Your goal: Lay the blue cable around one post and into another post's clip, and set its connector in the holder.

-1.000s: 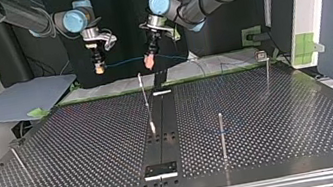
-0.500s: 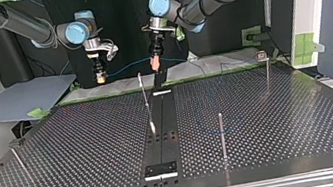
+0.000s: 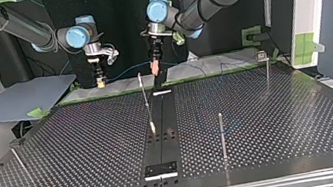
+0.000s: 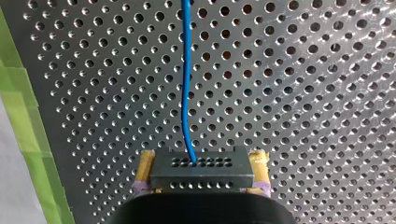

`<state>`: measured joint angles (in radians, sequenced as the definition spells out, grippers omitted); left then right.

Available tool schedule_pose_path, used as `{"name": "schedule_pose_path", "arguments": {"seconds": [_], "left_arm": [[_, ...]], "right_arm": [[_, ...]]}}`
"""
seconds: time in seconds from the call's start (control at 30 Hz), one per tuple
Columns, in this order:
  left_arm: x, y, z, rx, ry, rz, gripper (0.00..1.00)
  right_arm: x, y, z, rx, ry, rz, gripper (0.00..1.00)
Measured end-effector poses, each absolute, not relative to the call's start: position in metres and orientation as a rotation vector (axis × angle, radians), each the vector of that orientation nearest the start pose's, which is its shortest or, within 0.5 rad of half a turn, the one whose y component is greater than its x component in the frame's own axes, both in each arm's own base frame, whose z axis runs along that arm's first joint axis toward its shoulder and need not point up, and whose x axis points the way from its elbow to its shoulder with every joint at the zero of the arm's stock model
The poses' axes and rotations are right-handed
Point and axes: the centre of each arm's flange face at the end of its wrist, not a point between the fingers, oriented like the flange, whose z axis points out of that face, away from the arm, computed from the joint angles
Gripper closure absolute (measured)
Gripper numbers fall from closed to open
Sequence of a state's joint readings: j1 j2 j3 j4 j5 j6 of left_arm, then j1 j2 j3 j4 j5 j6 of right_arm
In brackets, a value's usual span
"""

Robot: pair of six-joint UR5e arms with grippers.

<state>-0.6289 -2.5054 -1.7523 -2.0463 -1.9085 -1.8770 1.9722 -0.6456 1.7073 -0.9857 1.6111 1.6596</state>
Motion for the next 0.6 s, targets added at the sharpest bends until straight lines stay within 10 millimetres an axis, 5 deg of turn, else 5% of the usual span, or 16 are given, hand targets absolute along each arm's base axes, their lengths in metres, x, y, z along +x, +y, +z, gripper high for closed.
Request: {"name": "schedule_pose_path", "arguments": {"seconds": [0.3, 0.6], "left_arm": [[0.436, -0.44, -0.077, 0.024, 1.66, -0.457, 1.0], [0.442, -0.433, -0.082, 0.008, 1.668, -0.451, 1.0]], "right_arm": [[0.363, -0.526, -0.04, 1.505, -1.141, 1.479, 1.0], [0.358, -0.538, -0.043, 1.51, -1.158, 1.46, 1.0]]}}
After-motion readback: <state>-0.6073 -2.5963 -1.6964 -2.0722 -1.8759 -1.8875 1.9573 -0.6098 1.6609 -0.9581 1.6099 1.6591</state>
